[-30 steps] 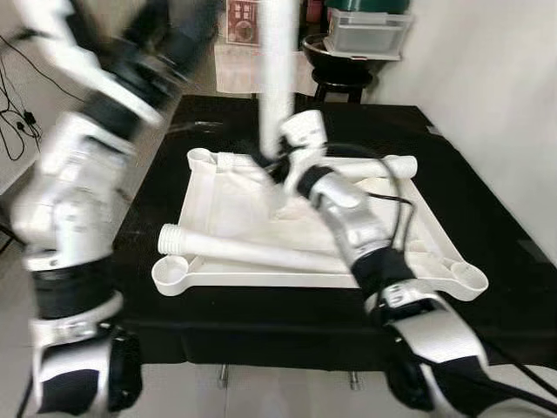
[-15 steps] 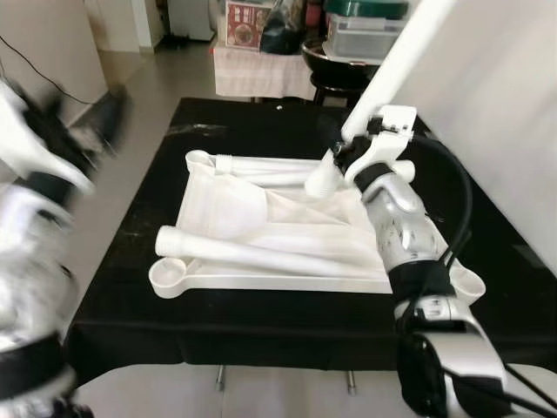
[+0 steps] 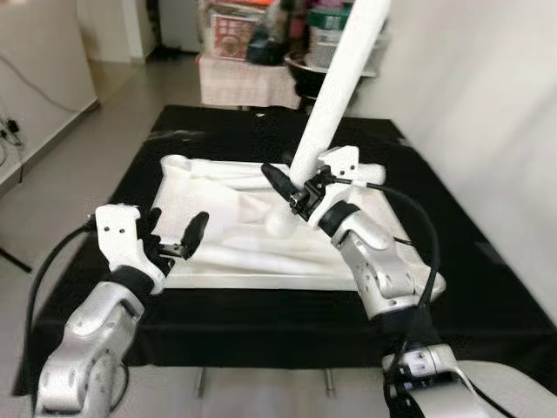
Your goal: Building children table
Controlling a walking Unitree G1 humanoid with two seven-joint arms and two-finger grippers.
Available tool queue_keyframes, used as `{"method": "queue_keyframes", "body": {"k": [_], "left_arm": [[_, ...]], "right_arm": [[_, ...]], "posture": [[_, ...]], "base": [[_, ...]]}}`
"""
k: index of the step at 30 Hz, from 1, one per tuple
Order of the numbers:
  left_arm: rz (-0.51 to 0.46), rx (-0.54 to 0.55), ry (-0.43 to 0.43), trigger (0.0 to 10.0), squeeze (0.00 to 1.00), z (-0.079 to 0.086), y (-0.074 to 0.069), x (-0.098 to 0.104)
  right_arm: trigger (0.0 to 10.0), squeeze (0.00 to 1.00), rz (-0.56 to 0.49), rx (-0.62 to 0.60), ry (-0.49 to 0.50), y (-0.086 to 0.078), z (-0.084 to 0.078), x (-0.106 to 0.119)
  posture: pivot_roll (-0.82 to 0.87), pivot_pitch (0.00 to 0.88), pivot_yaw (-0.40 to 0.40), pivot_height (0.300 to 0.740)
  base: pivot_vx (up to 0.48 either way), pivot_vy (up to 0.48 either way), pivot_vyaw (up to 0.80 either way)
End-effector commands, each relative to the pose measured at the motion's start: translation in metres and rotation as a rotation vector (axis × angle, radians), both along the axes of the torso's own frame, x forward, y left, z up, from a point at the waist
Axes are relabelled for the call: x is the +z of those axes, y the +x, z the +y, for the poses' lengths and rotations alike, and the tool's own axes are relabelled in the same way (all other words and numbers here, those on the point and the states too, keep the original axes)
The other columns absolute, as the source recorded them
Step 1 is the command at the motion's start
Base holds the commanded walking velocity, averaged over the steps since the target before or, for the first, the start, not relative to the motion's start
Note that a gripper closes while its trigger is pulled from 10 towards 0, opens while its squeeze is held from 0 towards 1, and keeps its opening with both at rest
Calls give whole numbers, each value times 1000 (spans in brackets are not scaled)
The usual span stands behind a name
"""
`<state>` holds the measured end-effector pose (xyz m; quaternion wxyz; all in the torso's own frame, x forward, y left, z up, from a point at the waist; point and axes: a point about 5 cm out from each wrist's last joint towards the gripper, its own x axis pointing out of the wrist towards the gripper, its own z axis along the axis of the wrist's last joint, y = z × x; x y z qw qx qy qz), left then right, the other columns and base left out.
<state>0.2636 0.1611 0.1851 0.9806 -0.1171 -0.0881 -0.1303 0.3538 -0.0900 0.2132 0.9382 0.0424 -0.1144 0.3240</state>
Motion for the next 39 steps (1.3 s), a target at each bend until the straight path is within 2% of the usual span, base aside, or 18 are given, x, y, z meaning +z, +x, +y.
{"method": "queue_keyframes", "body": {"k": [1,6,8,11,16,22,26,28,29,30,32,36,38,39], "left_arm": [[10,-10,18,10000,0,-6,-3,-5],[28,-21,51,10000,0,-15,-7,-15],[39,-1,117,10000,0,-17,-7,-22],[49,3,153,10000,0,-18,-7,-26],[87,29,263,10000,0,-17,-8,-40],[90,44,280,10000,0,-17,-9,-44],[84,55,294,10000,0,-16,-13,-45],[84,55,294,10000,0,-16,-13,-45],[80,40,315,10000,0,-18,-14,-45],[80,40,315,10000,0,-18,-14,-45],[69,-13,379,10000,0,-24,-20,-45],[54,-62,433,10000,0,-31,-29,-43],[41,-80,454,10000,0,-36,-38,-40],[41,-80,454,10000,0,-36,-38,-40]], "right_arm": [[10000,0,-9,36,-4,-5,12,2],[10000,0,-15,67,-22,-9,19,1],[10000,0,-27,62,-44,-8,19,3],[10000,0,-32,54,-56,-8,17,3],[10000,0,-30,13,-94,-5,9,2],[10000,0,-19,-25,-113,-2,2,1],[10000,0,-9,-107,-156,14,-16,5],[10000,0,-9,-107,-156,14,-16,5],[10000,0,4,-138,-180,22,-21,6],[10000,0,4,-138,-180,22,-21,6],[10000,0,46,-157,-208,37,-31,11],[10000,0,69,-102,-202,43,-36,17],[10000,0,86,7,-134,43,-36,24],[10000,0,86,7,-134,43,-36,24]], "posture": [[-241,0,-84,740],[-234,0,-88,740],[-236,0,-86,740],[-237,0,-84,740],[-246,0,-77,740],[-246,13,-72,740],[-245,35,-68,740],[-245,35,-68,740],[-238,47,-71,740],[-238,47,-71,740],[-222,89,-76,740],[-215,113,-80,740],[-199,164,-83,740],[-199,164,-83,740]], "base": [[0,-469,0],[0,-469,0],[0,0,0],[0,0,0],[0,0,0],[0,0,0],[0,0,0],[0,0,0],[0,0,0],[0,0,0],[0,0,0],[0,0,0],[0,0,0],[0,0,0]]}}
